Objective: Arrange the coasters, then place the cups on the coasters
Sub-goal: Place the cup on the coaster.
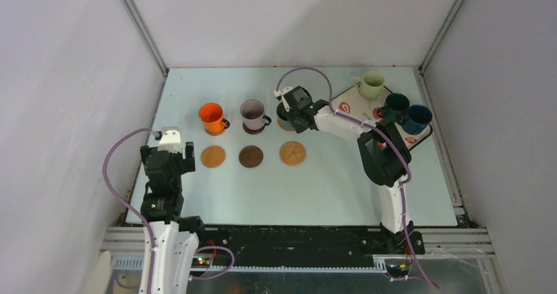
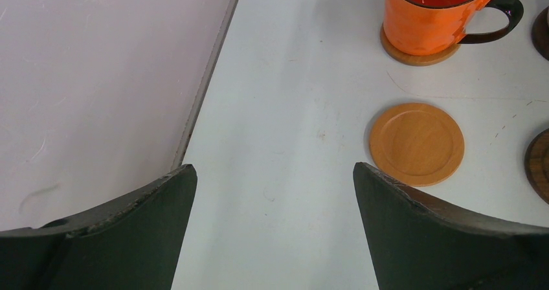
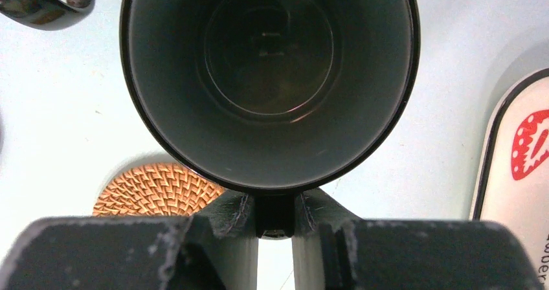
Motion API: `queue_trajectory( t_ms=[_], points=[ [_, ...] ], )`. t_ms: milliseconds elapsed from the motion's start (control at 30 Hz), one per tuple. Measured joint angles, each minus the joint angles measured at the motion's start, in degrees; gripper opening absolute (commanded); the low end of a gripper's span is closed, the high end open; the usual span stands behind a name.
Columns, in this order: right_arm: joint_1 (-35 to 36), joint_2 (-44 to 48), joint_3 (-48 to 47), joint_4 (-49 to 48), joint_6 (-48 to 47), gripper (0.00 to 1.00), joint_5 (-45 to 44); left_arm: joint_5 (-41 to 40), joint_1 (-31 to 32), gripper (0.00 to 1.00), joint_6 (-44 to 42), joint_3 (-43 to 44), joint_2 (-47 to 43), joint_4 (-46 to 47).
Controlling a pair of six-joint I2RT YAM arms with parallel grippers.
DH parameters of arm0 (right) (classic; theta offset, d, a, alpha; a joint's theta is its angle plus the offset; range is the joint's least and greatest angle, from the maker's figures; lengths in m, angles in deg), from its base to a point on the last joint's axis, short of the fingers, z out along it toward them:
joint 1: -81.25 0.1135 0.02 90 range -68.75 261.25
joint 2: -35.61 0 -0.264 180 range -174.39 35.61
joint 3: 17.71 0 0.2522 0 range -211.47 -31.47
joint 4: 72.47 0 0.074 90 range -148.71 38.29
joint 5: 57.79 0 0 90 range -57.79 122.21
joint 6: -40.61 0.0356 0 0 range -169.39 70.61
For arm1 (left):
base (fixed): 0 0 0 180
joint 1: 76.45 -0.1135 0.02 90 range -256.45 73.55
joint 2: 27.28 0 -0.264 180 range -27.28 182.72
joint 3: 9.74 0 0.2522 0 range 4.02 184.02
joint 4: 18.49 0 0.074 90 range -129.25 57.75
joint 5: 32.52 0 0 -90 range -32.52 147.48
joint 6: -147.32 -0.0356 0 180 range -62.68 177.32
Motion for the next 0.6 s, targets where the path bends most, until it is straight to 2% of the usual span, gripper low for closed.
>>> queue_trajectory(
  t_ms=[600],
  points=[
    [-1.16,-0.39,0.0,-1.62,-0.37,0.0,-0.74,-0.37,0.0,0.98,-0.04,0.0,0.07,0.0]
  ],
)
